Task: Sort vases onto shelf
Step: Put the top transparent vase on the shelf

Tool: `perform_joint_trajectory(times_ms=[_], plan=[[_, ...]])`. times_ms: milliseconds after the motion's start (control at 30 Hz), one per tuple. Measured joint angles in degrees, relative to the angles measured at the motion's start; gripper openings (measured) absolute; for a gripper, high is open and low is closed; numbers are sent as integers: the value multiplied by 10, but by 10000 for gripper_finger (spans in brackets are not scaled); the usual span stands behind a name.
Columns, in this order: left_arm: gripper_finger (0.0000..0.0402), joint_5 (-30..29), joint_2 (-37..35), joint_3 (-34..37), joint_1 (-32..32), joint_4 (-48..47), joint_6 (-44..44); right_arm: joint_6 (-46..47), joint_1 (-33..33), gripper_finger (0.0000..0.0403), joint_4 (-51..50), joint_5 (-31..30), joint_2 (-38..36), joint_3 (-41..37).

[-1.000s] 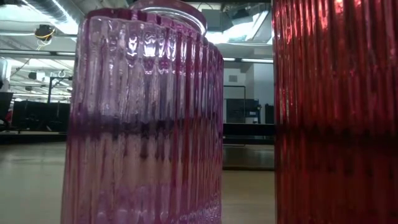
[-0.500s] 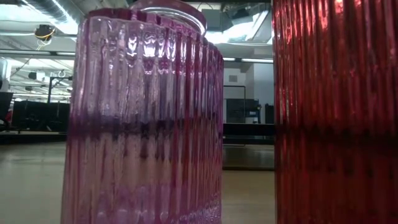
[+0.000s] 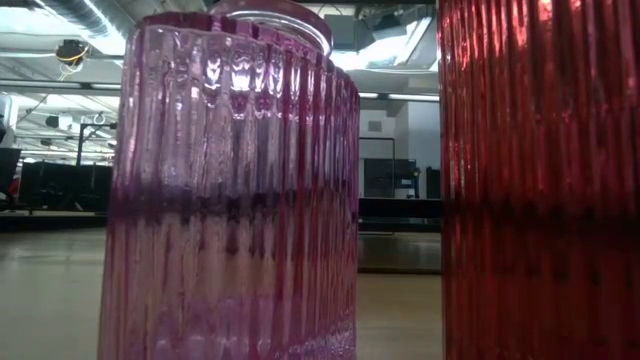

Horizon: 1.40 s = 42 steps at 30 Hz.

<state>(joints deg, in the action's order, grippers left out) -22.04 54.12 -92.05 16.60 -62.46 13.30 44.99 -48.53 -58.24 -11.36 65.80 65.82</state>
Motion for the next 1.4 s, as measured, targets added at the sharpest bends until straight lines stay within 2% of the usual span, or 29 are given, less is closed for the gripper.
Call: perform_joint_trajectory(times_ms=[133, 300, 500, 733, 933, 1267, 1400], plan=[[151, 0, 5, 0, 0, 0, 5, -22, -42, 237, -12, 30, 2, 0], [151, 0, 2, 0, 0, 0, 16, -59, -73, 237, -54, 28, 1, 0], [151, 0, 3, 0, 0, 1, 16, -68, -74, 237, -88, 19, 14, 0], [151, 0, 3, 0, 0, 2, 16, -77, -74, 237, -87, 10, 62, -8], [151, 0, 1, 0, 0, 2, 30, -62, -73, 233, -87, -12, 71, -8], [151, 0, 1, 1, 0, 2, 30, -30, -73, 145, -74, -23, 74, -8], [151, 0, 1, 1, 0, 2, 31, -18, -73, 125, -71, -26, 78, -9]])
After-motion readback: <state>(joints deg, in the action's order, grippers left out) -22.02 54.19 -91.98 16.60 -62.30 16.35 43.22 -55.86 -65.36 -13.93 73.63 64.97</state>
